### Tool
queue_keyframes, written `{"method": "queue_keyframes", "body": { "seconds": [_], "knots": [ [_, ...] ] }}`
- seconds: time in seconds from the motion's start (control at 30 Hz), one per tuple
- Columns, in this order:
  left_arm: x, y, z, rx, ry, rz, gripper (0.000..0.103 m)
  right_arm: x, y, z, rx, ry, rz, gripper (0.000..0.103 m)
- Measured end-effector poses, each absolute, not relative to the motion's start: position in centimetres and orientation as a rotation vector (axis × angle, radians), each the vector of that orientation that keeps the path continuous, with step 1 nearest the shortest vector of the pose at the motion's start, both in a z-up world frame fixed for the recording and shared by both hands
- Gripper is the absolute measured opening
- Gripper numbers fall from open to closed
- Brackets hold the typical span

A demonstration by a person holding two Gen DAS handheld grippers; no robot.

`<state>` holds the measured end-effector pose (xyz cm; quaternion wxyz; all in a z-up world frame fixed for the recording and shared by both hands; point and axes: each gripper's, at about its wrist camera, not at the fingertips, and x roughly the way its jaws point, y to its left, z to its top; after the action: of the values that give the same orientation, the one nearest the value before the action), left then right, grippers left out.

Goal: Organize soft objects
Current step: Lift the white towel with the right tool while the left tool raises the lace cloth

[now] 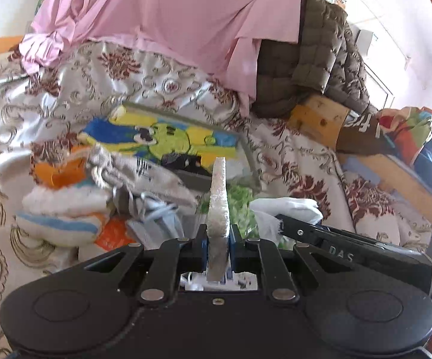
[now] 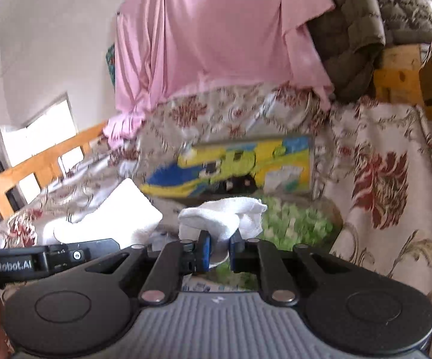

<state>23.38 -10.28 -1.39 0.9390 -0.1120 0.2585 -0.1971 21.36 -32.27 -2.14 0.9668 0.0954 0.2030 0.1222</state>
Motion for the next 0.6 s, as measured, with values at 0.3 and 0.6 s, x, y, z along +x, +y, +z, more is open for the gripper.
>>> {"method": "queue_keyframes", "body": {
  "seconds": [0.3,0.6],
  "knots": [
    [28.2,-10.6,1.1,-0.237,0.458,-0.365,0.014,26.3,-34.3,0.6,0.286,0.280,0.182,0.014],
    [38.2,-12.6,2.1,-0.261,0.472,-0.409,0.014,35.6,-36.9,-0.1,0.346,0.322,0.139,0.014]
  ]
}}
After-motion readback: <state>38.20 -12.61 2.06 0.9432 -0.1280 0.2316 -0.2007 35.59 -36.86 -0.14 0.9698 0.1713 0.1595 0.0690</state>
